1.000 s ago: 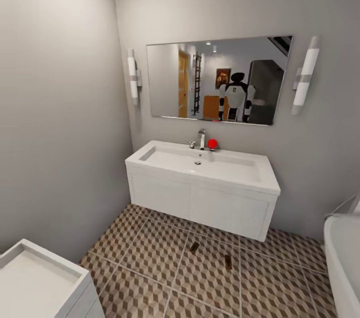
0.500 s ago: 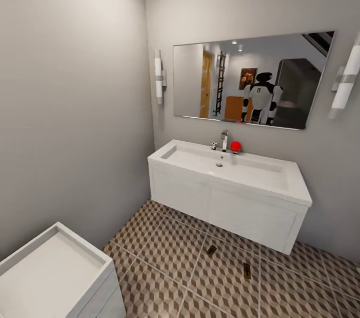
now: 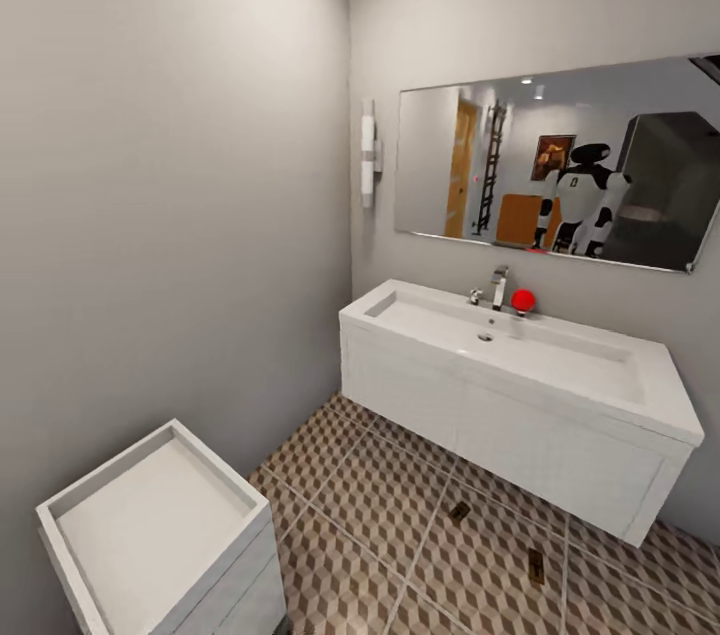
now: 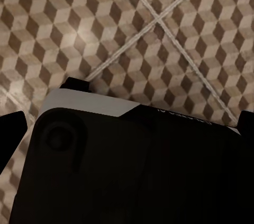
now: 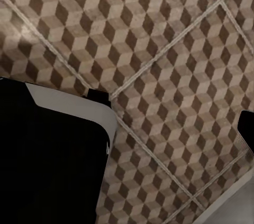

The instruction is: Take the four mousetraps from the cabinet in the bathroom and place them on the bathroom floor. Make sure all four end up on the same floor surface, and ensure that at least two of them are either under or directly next to the same bathroom sink.

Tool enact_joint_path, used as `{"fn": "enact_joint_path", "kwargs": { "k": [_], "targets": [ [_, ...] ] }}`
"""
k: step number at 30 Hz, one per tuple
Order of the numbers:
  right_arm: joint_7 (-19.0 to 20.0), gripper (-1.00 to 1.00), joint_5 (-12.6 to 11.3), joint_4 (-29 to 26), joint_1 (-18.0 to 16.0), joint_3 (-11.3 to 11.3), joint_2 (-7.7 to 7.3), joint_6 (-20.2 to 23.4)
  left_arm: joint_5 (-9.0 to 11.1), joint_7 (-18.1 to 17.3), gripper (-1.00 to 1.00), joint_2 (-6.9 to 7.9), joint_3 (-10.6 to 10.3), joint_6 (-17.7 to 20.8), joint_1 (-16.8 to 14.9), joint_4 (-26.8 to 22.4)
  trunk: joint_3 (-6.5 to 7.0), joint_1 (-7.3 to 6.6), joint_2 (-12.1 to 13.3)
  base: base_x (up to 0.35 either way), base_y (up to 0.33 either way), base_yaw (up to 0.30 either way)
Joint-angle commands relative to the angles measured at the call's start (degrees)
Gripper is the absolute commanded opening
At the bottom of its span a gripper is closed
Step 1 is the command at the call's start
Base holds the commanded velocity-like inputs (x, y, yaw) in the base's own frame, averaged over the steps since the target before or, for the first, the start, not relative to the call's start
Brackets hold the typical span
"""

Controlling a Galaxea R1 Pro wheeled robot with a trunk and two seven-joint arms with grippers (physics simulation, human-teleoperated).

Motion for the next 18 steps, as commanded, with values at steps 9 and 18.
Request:
{"fn": "enact_joint_path", "kwargs": {
  "k": [9, 18],
  "targets": [
    [-0.4, 1.0, 0.6, 0.2, -0.1, 0.1, 0.02, -0.4, 0.3, 0.2, 1.0, -0.04, -0.5, -0.1, 0.0, 0.0, -0.08, 0.01, -0.1, 0.0, 0.0, 0.3],
    [-0.4, 1.0, 0.6, 0.2, -0.1, 0.1, 0.02, -0.4, 0.2, 0.2, 1.0, -0.04, -0.5, -0.1, 0.0, 0.0, -0.08, 0.01, -0.1, 0.0, 0.0, 0.3]
  ]
}}
